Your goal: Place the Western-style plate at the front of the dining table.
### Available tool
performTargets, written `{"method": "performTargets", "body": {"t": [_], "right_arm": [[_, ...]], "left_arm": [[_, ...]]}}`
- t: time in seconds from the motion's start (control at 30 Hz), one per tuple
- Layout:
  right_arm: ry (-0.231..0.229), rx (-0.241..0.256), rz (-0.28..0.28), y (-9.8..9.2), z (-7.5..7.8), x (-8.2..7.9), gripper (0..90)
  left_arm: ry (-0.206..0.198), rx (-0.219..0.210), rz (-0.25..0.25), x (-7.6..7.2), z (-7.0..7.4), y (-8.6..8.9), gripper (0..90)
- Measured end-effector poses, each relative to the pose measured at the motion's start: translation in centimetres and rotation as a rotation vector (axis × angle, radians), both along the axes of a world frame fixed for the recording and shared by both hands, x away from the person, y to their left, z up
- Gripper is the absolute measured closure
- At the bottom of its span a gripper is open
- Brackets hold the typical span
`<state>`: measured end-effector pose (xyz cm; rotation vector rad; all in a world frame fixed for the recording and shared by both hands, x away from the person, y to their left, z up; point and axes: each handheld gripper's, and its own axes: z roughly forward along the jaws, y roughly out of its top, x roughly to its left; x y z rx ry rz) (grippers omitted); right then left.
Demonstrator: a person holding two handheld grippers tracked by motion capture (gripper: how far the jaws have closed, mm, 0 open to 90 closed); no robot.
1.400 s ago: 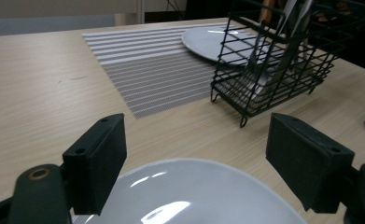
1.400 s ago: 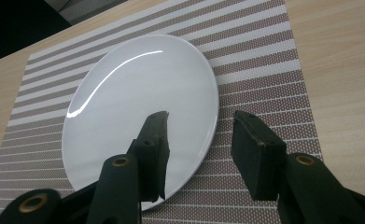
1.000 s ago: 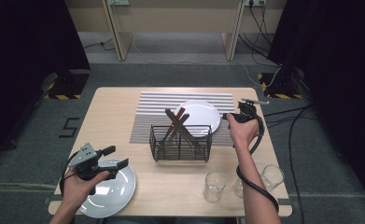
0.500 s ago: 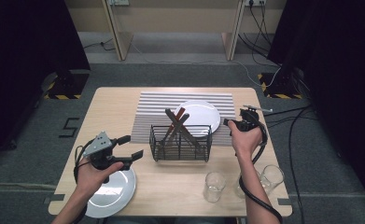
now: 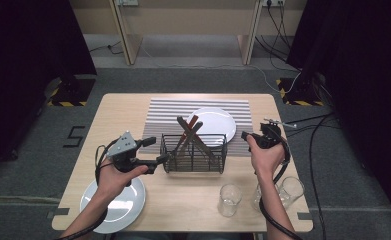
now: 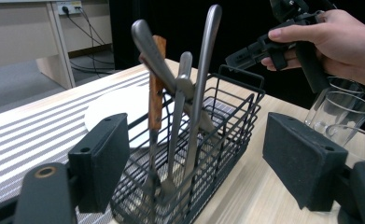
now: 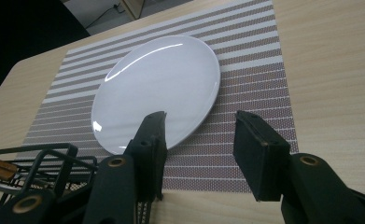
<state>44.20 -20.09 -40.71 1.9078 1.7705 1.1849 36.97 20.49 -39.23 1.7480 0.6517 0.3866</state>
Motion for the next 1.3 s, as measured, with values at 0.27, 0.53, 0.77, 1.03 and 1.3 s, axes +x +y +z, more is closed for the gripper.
{"method": "performTargets", "body": {"t": [0.27, 0.53, 0.77, 1.03, 1.3], "right_arm": [[-0.022, -0.032, 0.006, -0.1, -0.1, -1.3, 53.5], [-0.035, -0.027, 0.007, -0.3, -0.3, -2.2, 53.3], [-0.053, -0.011, 0.009, -0.5, -0.1, -2.5, 53.3], [-0.057, -0.008, 0.008, -0.5, 0.1, -3.1, 52.8], [-0.075, -0.004, 0.003, -0.7, 0.5, -3.8, 52.6]], "left_arm": [[-0.012, 0.014, -0.019, 1.0, 0.3, -1.7, 23.6], [-0.011, 0.023, -0.031, 1.9, 0.6, -3.0, 24.9], [-0.022, 0.02, -0.036, 2.4, 1.3, -3.9, 25.4], [-0.021, 0.029, -0.048, 3.0, 1.5, -4.9, 26.1], [-0.018, 0.03, -0.057, 3.3, 1.6, -5.7, 27.4]]}}
